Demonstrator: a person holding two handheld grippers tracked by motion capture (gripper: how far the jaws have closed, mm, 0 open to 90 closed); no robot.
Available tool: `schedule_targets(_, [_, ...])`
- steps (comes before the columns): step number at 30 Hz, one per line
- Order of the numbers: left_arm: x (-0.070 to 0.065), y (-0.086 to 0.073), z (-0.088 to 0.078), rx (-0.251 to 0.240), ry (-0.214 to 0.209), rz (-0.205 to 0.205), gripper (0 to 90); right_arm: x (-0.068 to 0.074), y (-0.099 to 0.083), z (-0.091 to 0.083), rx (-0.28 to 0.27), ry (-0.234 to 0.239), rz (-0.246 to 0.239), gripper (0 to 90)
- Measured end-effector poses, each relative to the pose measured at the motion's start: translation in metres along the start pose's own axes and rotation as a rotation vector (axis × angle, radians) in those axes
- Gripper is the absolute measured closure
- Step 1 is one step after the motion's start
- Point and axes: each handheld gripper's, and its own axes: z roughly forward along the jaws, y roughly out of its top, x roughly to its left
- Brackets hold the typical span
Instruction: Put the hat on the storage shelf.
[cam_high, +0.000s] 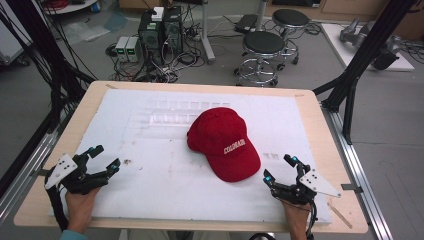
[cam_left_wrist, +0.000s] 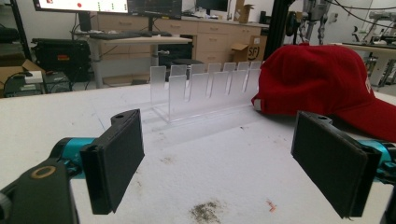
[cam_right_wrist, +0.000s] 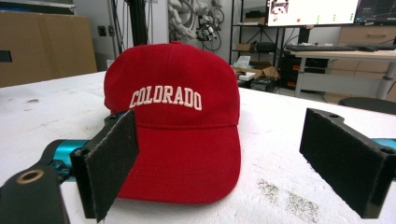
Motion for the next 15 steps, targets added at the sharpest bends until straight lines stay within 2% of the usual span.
schedule_targets(15, [-0.0008,0.0001,0.0002,0.003,-0.003,0.011,16.8,0.0002,-0.0001,-0.0006,-0.004,-0.008,0.007,10.7])
